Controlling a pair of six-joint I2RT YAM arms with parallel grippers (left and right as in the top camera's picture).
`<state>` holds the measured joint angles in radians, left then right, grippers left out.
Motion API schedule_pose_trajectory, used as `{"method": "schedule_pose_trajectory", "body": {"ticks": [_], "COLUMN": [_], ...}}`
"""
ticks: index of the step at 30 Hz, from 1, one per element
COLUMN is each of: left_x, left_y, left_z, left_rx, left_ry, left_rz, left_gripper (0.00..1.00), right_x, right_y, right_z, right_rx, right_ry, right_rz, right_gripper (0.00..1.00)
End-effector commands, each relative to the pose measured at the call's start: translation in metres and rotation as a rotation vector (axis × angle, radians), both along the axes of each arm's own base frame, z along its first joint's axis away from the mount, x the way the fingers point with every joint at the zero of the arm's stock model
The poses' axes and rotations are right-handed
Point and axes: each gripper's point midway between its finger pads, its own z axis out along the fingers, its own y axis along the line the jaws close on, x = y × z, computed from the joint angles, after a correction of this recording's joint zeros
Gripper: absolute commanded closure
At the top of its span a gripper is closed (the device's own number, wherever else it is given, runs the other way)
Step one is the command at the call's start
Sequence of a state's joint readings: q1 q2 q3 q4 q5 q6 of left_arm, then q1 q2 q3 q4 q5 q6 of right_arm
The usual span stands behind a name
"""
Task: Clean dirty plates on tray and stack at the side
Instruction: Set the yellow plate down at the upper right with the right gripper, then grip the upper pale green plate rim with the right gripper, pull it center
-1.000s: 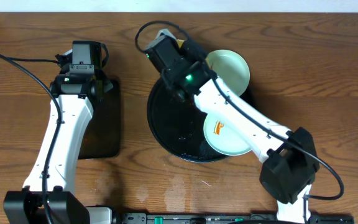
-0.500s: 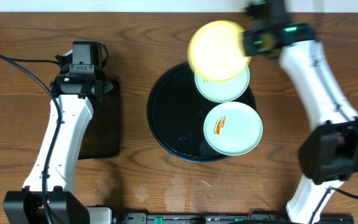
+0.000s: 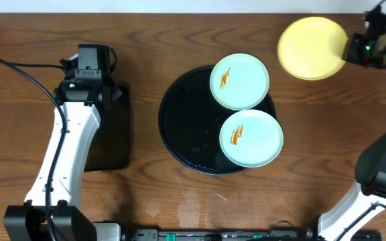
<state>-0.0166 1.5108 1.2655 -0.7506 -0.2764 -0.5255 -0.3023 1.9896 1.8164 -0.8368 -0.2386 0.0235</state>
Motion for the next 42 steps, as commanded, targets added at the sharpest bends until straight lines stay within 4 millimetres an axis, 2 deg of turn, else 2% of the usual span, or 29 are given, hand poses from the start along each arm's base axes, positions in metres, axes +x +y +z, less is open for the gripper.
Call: {"method": "schedule_pose_trajectory", "body": {"ticks": [1, 5, 11, 14, 15, 16, 17, 18, 19, 20, 21, 26, 27, 30, 33, 38, 42], "left_x": [-0.001, -0.001, -0.002, -0.002, -0.002, -0.002, -0.002, -0.002, -0.002, -0.002, -0.002, -0.002, -0.002, -0.002, -0.002, -0.003, -0.004], "left_y": [0.006, 0.006, 0.006, 0.006, 0.006, 0.006, 0.006, 0.006, 0.006, 0.006, 0.006, 0.006, 0.006, 0.006, 0.006, 0.006, 0.006], "left_z": [0.001, 0.001, 0.001, 0.001, 0.001, 0.001, 0.001, 0.001, 0.001, 0.001, 0.001, 0.001, 0.001, 0.001, 0.001, 0.000, 0.000], "left_rx": [0.016, 0.017, 0.016, 0.016, 0.016, 0.016, 0.017, 0.017, 0.016, 0.017, 0.017, 0.016, 0.016, 0.016, 0.016, 0.016, 0.017], "left_ry": [-0.006, -0.003, -0.002, -0.002, -0.002, -0.002, -0.002, -0.002, -0.002, -0.002, -0.002, -0.002, -0.002, -0.002, 0.001, 0.002, 0.008], "left_rz": [0.026, 0.026, 0.025, 0.025, 0.025, 0.025, 0.026, 0.026, 0.025, 0.026, 0.026, 0.025, 0.025, 0.026, 0.025, 0.025, 0.025], "left_gripper": [0.93, 0.93, 0.93, 0.92, 0.93, 0.92, 0.92, 0.92, 0.92, 0.92, 0.92, 0.93, 0.92, 0.92, 0.92, 0.92, 0.93], "right_x": [-0.006, -0.014, -0.016, -0.015, -0.016, -0.017, -0.018, -0.018, -0.018, -0.017, -0.016, -0.006, -0.006, -0.008, -0.011, -0.012, -0.010], "right_y": [-0.020, -0.045, -0.045, -0.045, -0.045, -0.043, -0.041, -0.037, -0.032, -0.023, -0.016, 0.064, 0.088, 0.132, 0.167, 0.191, 0.205], "right_z": [-0.038, -0.066, -0.102, -0.112, -0.115, -0.118, -0.120, -0.121, -0.121, -0.120, -0.120, -0.101, -0.100, -0.102, -0.105, -0.117, -0.116], "right_rx": [-0.024, -0.066, -0.057, -0.052, -0.048, -0.042, -0.034, -0.024, -0.007, 0.022, 0.046, 0.237, 0.250, 0.235, 0.171, -0.043, -0.144], "right_ry": [0.071, 0.121, 0.124, 0.112, 0.113, 0.116, 0.121, 0.127, 0.127, 0.128, 0.129, 0.092, 0.108, 0.124, 0.139, 0.164, 0.146], "right_rz": [-0.086, -0.283, -0.305, -0.313, -0.319, -0.321, -0.314, -0.305, -0.290, -0.267, -0.244, 0.067, 0.121, 0.225, 0.301, 0.296, 0.308], "right_gripper": [0.99, 0.99, 0.99, 0.99, 0.94, 0.82, 0.57, 0.25, 0.09, 0.03, 0.02, 0.03, 0.07, 0.10, 0.09, 0.07, 0.08]}}
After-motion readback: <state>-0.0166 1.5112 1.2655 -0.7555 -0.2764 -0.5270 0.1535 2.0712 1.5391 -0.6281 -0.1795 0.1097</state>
